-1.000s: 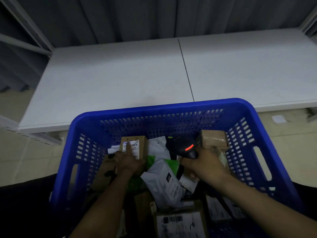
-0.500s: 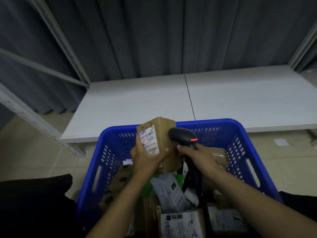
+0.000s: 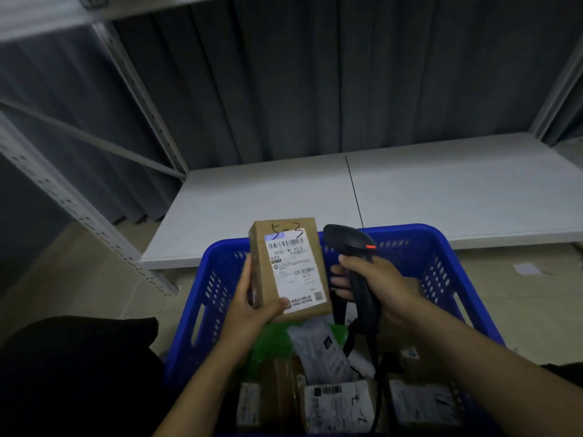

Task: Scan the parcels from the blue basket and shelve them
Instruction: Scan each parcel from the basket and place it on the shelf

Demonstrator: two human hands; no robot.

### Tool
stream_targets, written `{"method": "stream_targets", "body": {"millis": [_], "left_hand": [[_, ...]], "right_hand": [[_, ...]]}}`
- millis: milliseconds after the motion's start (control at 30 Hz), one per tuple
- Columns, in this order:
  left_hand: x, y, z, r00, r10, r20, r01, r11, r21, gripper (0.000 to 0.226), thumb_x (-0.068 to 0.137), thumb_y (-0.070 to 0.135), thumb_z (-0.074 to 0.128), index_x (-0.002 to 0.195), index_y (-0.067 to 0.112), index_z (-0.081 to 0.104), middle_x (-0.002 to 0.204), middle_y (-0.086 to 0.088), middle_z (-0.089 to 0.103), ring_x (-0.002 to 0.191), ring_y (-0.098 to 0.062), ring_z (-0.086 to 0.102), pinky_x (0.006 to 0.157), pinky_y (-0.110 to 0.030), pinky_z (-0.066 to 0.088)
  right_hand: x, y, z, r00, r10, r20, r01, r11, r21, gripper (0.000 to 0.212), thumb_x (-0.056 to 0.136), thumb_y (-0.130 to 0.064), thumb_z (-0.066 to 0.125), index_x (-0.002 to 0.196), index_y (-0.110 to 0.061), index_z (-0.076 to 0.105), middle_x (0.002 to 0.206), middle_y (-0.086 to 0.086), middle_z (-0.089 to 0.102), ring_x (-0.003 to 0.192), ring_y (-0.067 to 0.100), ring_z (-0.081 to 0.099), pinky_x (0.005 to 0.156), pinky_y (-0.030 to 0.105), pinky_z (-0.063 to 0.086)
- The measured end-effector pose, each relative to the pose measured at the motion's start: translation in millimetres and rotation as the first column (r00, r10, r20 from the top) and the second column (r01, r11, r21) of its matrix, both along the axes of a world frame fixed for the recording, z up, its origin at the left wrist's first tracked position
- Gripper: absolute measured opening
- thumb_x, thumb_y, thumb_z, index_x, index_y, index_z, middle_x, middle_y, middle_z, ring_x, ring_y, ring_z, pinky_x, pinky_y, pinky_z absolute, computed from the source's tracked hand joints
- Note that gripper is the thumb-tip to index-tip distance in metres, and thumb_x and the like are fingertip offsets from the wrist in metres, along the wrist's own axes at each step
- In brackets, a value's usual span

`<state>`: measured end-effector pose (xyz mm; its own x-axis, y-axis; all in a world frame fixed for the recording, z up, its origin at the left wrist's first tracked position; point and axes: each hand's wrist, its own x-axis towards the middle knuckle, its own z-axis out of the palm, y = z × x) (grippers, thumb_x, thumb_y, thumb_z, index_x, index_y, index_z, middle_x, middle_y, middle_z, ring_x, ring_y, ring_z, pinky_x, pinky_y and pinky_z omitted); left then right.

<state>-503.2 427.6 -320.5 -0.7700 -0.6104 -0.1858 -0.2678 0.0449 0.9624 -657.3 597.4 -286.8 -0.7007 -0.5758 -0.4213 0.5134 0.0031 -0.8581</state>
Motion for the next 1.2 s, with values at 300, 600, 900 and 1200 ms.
{"method": "stream_targets", "body": {"millis": [300, 600, 900, 1200], "left_hand": [[15.9, -30.3, -23.8, 0.927, 0.346, 0.144, -0.294, 0.910, -0.291, 0.123, 0.065, 0.009, 0.085, 0.151, 0.046, 0.006, 0.149, -0.012, 0.023, 0.136, -0.030, 0.031, 0.106, -0.050, 0.037], [17.0, -31.3, -31.4, 0.919, 0.340, 0.201, -0.266, 0.909, -0.323, 0.123, 0.065, 0.014, 0.087, 0.151, 0.045, 0.006, 0.150, -0.010, 0.020, 0.135, -0.032, 0.030, 0.102, -0.052, 0.038], [12.7, -24.4, -22.0, 0.916, 0.341, 0.211, -0.256, 0.902, -0.347, 0.122, 0.065, 0.019, 0.087, 0.150, 0.048, 0.006, 0.151, -0.010, 0.021, 0.136, -0.033, 0.030, 0.100, -0.056, 0.039], [6.2, -23.3, 1.7, 0.963, 0.268, -0.015, -0.269, 0.963, -0.036, 0.096, 0.076, 0.014, 0.078, 0.149, 0.043, 0.023, 0.139, 0.003, 0.049, 0.116, -0.018, 0.055, 0.090, -0.043, 0.051]], "right_hand": [[3.2, 4.0, 6.6, 0.888, 0.384, -0.253, -0.305, 0.903, 0.301, 0.017, 0.089, -0.021, 0.068, 0.086, -0.005, 0.064, 0.078, 0.013, 0.069, 0.047, 0.018, 0.059, 0.046, 0.027, 0.048], [5.8, 4.8, 16.2, 0.842, 0.462, -0.278, -0.372, 0.871, 0.321, 0.020, 0.090, -0.025, 0.067, 0.087, -0.005, 0.064, 0.069, 0.006, 0.068, 0.048, 0.017, 0.058, 0.048, 0.027, 0.049], [4.5, 5.2, 20.4, 0.831, 0.491, -0.262, -0.401, 0.855, 0.329, 0.022, 0.091, -0.026, 0.065, 0.085, -0.005, 0.063, 0.056, -0.002, 0.064, 0.045, 0.014, 0.056, 0.046, 0.024, 0.047], [6.7, 7.3, 29.2, 0.888, 0.320, -0.331, -0.244, 0.936, 0.253, 0.021, 0.089, -0.019, 0.068, 0.090, 0.002, 0.065, 0.067, 0.017, 0.067, 0.045, 0.018, 0.059, 0.048, 0.026, 0.050]]}}
